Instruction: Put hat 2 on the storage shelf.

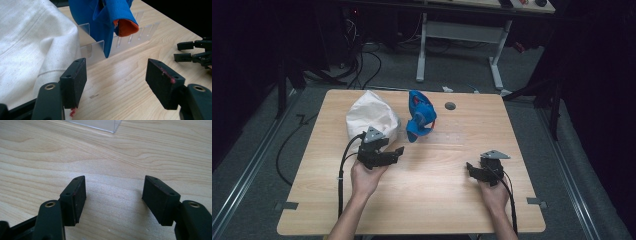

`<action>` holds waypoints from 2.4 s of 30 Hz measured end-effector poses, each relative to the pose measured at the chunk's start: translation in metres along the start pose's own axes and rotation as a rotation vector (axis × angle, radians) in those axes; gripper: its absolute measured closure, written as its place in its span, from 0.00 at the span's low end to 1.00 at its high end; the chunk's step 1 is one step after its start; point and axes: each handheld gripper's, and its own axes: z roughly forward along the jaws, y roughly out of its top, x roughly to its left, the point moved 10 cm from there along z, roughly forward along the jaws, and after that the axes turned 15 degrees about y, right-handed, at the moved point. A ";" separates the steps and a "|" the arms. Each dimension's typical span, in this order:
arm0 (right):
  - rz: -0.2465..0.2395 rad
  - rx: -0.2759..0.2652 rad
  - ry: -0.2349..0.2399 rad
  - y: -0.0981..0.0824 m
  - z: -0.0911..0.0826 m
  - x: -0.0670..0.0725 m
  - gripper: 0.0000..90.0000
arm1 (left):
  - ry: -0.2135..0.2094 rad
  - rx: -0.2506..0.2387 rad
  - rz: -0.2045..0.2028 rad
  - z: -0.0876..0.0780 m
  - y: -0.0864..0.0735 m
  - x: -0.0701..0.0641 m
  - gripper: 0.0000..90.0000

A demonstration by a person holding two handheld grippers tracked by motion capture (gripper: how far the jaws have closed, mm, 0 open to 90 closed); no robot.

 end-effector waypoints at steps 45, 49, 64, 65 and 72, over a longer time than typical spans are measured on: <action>-0.002 0.002 0.002 0.000 0.000 0.000 0.39 | -0.008 0.060 -0.031 -0.014 -0.075 0.009 0.34; -0.001 0.002 0.002 0.000 0.000 0.001 0.39 | 0.011 0.075 -0.010 -0.010 -0.082 0.008 0.34; -0.001 0.002 0.002 -0.001 0.000 0.001 0.39 | 0.093 0.113 0.042 0.006 -0.102 0.013 0.33; -0.001 0.002 0.002 -0.001 0.000 0.001 0.39 | 0.093 0.115 0.041 0.006 -0.103 0.013 0.33; -0.001 0.003 0.000 -0.001 0.000 0.001 0.39 | 0.115 0.124 0.047 0.011 -0.108 0.016 0.33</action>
